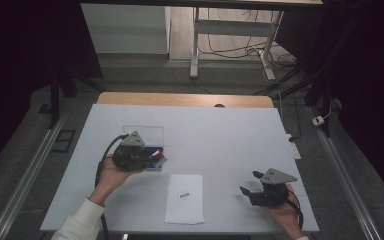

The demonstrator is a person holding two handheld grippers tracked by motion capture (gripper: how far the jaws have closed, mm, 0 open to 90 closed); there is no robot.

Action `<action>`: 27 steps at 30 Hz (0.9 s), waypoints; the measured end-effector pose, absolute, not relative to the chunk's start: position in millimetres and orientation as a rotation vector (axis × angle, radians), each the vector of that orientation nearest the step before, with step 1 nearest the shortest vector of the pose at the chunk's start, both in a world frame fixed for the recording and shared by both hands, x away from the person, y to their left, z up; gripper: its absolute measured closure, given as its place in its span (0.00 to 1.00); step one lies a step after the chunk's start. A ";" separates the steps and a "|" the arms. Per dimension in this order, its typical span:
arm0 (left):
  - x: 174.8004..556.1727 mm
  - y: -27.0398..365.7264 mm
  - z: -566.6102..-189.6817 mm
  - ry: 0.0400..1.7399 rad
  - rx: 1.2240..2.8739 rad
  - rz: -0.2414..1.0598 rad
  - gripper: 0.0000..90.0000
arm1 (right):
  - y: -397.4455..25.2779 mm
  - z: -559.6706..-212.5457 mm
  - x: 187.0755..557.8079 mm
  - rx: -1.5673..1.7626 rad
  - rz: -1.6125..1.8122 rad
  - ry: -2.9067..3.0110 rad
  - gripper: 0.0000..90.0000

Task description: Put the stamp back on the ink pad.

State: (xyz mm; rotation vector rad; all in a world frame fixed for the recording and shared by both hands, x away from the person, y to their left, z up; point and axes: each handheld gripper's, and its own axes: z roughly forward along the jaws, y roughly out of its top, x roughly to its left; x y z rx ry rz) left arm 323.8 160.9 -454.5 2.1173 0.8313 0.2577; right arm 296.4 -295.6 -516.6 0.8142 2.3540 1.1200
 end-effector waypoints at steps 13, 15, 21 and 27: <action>338.8 174.7 -468.8 0.941 2.158 0.318 0.78 | -298.2 -516.6 295.1 0.820 1.130 2.351 0.27; 342.0 177.2 -472.4 0.962 2.164 0.323 0.78 | -297.7 -516.7 295.1 0.820 1.125 2.353 0.27; 349.1 179.1 -482.8 1.005 2.202 0.343 0.78 | -298.1 -517.7 296.2 0.824 1.122 2.354 0.27; 352.9 184.9 -487.9 1.050 2.217 0.364 0.78 | -298.5 -517.2 295.4 0.822 1.122 2.352 0.27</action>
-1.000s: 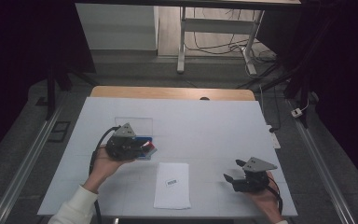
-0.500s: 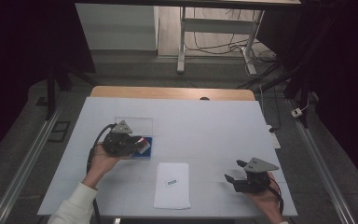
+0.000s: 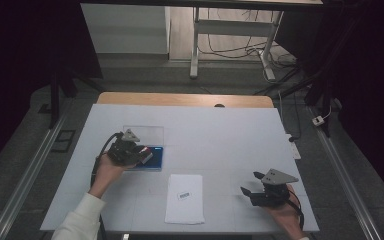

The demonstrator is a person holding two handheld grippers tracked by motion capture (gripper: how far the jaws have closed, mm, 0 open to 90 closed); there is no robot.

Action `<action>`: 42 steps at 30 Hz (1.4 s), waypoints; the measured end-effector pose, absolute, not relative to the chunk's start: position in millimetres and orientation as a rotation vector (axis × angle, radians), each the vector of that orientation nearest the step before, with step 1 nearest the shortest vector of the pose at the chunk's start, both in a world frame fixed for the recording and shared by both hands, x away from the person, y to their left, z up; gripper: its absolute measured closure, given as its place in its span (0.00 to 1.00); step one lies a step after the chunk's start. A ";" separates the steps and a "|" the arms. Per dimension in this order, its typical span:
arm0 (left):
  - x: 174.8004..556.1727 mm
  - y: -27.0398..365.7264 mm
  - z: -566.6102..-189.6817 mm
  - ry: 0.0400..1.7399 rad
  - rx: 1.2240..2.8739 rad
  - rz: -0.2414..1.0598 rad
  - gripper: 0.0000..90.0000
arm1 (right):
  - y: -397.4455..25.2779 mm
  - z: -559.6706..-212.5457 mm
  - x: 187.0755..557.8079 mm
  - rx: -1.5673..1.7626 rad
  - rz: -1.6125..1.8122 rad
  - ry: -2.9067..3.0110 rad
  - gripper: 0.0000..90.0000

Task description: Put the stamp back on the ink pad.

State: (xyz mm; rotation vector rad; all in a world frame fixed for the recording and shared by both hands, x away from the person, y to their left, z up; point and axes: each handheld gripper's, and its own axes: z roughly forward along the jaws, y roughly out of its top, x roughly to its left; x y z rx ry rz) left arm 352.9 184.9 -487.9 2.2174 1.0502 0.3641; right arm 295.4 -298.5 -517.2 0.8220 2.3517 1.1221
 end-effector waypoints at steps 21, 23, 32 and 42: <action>289.7 206.8 -475.5 1.052 2.024 0.468 0.31 | -302.3 -515.3 294.5 0.832 1.128 2.337 0.27; 277.8 208.9 -478.7 1.041 2.009 0.440 0.31 | -303.1 -514.5 294.4 0.831 1.124 2.336 0.27; 244.3 210.6 -500.3 1.036 1.999 0.349 0.32 | -303.9 -512.3 293.6 0.817 1.141 2.334 0.27; 241.3 206.8 -505.0 1.027 2.017 0.332 0.32 | -304.6 -510.0 291.5 0.798 1.160 2.312 0.27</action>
